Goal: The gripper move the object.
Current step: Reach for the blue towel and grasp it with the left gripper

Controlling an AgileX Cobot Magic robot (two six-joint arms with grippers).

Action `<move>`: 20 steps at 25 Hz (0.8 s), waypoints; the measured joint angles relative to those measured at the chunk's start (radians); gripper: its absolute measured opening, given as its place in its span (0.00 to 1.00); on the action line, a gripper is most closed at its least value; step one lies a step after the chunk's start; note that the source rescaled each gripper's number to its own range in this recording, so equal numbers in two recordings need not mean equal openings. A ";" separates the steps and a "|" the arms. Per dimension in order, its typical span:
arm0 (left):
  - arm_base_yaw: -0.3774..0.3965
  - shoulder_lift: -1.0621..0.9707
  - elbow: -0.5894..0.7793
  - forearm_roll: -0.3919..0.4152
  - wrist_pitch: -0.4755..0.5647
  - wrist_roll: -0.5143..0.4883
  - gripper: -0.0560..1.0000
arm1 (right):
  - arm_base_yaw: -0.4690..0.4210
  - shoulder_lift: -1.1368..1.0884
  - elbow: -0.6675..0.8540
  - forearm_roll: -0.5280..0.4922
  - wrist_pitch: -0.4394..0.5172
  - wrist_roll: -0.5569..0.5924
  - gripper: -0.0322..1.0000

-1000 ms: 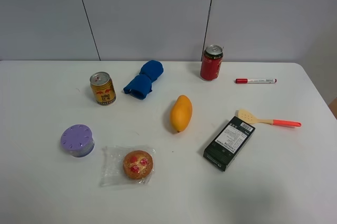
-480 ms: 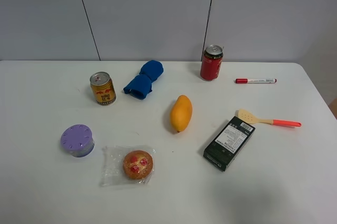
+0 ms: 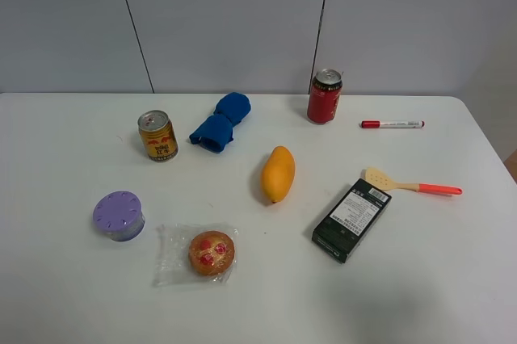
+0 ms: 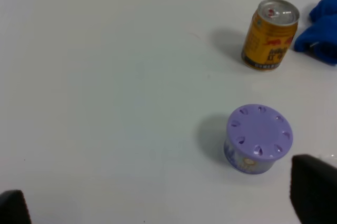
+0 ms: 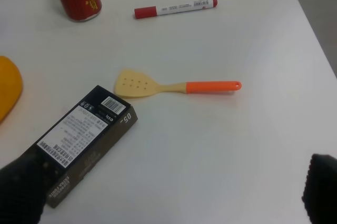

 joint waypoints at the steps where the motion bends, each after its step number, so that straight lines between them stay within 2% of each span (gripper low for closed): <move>1: 0.000 0.000 0.000 0.000 0.000 0.000 1.00 | 0.000 0.000 0.000 0.000 0.000 0.000 1.00; 6: 0.000 0.059 -0.001 -0.023 0.000 0.005 1.00 | 0.000 0.000 0.000 0.000 0.000 0.000 1.00; 12: 0.000 0.365 -0.063 -0.175 -0.044 0.140 1.00 | 0.000 0.000 0.000 0.000 0.000 0.000 1.00; 15: 0.000 0.570 -0.150 -0.231 -0.093 0.216 1.00 | 0.000 0.000 0.000 0.000 0.000 0.000 1.00; 20: -0.005 0.910 -0.374 -0.240 -0.122 0.275 1.00 | 0.000 0.000 0.000 0.000 0.000 0.000 1.00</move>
